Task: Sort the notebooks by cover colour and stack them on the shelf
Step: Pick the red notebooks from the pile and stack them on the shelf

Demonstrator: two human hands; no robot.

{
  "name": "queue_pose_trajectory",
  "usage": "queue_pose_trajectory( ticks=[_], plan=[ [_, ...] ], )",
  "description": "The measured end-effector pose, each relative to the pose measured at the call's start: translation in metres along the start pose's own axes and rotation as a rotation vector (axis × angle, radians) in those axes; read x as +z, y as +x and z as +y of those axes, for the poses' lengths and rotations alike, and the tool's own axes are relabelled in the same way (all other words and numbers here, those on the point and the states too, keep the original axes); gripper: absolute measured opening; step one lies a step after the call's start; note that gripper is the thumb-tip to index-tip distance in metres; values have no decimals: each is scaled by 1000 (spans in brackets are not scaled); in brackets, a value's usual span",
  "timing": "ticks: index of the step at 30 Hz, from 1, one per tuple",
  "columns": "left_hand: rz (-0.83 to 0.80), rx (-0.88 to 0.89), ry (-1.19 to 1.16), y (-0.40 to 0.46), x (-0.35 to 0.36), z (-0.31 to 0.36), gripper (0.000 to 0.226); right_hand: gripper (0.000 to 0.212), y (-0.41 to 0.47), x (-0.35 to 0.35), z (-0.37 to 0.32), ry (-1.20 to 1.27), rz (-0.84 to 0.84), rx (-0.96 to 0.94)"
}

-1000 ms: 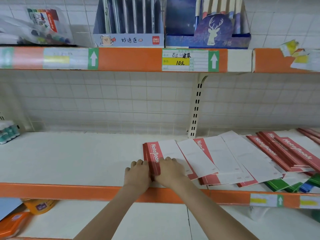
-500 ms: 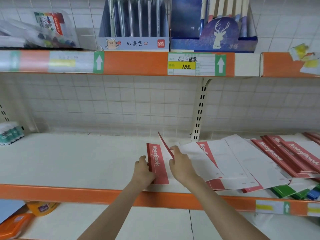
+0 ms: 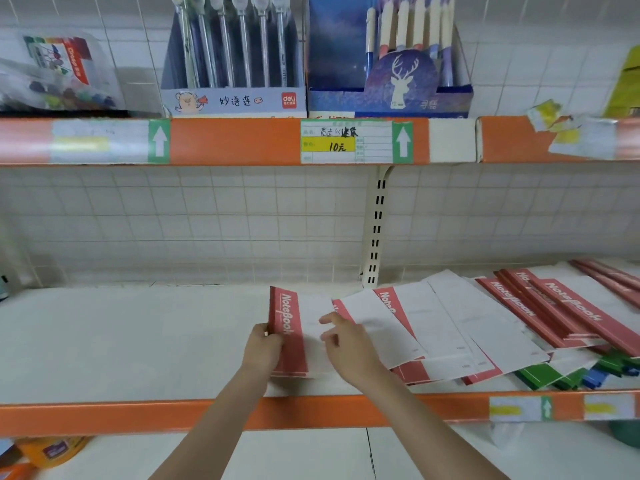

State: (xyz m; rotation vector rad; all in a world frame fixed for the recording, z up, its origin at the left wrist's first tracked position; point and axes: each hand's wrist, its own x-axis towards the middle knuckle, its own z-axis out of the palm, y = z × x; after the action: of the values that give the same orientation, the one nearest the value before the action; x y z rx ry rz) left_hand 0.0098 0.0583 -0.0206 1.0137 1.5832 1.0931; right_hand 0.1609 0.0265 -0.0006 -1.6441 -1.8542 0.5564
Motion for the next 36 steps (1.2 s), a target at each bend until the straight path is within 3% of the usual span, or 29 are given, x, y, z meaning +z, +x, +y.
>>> queue_pose_trajectory(
  ticks=[4,12,14,17,20,25,28,36],
  plan=[
    [97,5,124,10,-20,-6,17,30,3,-7,20,-405,15,134],
    [98,29,191,9,-26,-17,12,51,6,-6,28,-564,-37,132],
    [89,21,166,7,-25,-20,11,48,6,-4,26,-570,-60,139],
    [80,-5,140,6,-25,-23,9,23,8,-3,20,-582,-56,97],
    [72,-35,105,6,-27,-23,11,35,15,-3,8,-566,-35,75],
    [63,-47,88,3,-27,-22,24,32,21,0,-26,-305,90,-14],
    [52,-31,69,2,-27,-22,31,29,19,22,-49,-215,18,-102],
    [29,38,-15,1,-30,-22,36,28,15,61,-68,-267,-71,-96]
  ],
)
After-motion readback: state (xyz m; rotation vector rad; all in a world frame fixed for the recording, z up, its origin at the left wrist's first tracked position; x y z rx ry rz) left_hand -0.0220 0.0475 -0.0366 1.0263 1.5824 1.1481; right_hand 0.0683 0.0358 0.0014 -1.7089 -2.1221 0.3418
